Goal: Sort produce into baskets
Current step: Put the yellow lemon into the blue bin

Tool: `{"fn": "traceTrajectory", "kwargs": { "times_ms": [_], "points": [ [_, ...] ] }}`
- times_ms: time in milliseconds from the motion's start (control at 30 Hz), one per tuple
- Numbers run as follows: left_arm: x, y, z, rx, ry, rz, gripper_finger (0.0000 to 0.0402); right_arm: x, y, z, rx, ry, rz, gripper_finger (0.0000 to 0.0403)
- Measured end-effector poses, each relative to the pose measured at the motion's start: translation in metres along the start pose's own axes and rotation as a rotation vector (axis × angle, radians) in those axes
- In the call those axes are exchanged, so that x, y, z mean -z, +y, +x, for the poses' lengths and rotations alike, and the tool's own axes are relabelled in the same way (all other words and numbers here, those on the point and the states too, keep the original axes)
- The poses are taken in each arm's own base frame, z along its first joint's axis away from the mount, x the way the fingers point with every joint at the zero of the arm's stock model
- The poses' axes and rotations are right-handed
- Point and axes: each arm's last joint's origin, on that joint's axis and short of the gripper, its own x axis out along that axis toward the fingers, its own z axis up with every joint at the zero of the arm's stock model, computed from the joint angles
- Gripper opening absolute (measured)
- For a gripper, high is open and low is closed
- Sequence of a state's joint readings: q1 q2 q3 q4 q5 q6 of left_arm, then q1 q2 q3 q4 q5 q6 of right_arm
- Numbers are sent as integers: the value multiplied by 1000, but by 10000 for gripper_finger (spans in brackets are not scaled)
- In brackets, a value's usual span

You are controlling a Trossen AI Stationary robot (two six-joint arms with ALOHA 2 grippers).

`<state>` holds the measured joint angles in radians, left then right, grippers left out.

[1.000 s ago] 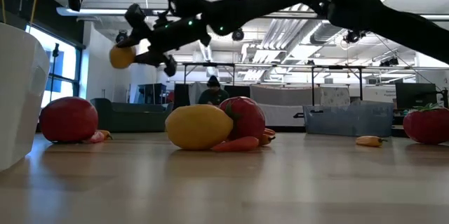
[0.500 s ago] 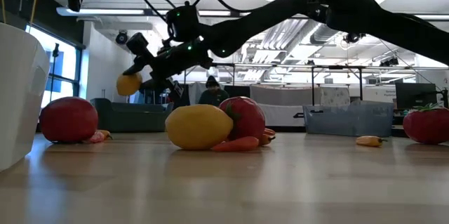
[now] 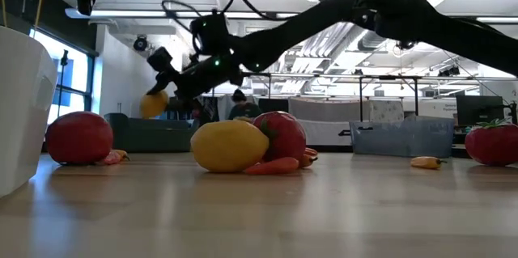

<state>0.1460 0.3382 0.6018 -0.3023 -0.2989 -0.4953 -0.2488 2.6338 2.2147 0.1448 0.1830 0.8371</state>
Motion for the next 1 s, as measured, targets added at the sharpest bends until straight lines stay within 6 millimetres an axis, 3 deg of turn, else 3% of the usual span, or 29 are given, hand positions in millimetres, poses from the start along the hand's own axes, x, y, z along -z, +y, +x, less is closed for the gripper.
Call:
{"fn": "traceTrajectory", "kwargs": {
  "times_ms": [200,367,600,767,1000],
  "points": [
    [0,0,0,0,0,-2,0,14,-17,10,2,31,107,184],
    [0,0,0,-1,1,-10,0,17,-19,10,2,51,100,192],
    [0,0,0,0,1,-16,0,18,-17,10,-24,69,104,263],
    [0,0,0,0,1,-16,0,10,-12,10,-74,96,87,288],
    [-1,0,0,4,-6,-16,0,-8,7,7,-77,116,28,277]
  ]
}}
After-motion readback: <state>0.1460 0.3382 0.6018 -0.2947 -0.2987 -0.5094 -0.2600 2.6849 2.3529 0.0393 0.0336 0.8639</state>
